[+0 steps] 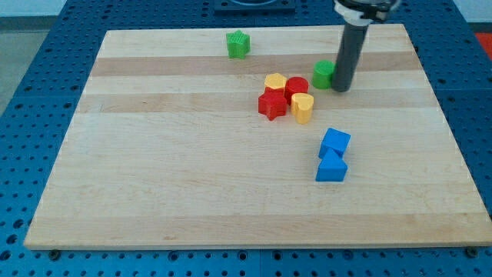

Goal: Push the red star along with the blue cube towards right

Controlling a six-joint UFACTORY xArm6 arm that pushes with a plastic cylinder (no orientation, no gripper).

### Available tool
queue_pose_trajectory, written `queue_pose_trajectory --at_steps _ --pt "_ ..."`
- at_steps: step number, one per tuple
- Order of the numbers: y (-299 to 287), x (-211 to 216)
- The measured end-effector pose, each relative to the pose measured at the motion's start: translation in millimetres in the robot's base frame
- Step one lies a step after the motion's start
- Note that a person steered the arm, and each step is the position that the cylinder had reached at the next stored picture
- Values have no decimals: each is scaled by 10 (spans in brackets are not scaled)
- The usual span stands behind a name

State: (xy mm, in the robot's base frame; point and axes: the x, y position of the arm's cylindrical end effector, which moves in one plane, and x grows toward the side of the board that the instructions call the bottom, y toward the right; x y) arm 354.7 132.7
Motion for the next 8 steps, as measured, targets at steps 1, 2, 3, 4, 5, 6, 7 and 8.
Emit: queue_pose_trajectory --at_steps 1,2,3,4,5,6,7,8 --pt "-176 -172" --pt "-521 -283" --pt "-762 -336" --pt "-793 -488" --pt "-793 -622" --pt "-793 -739" --pt "-793 -824" --pt "-732 -824"
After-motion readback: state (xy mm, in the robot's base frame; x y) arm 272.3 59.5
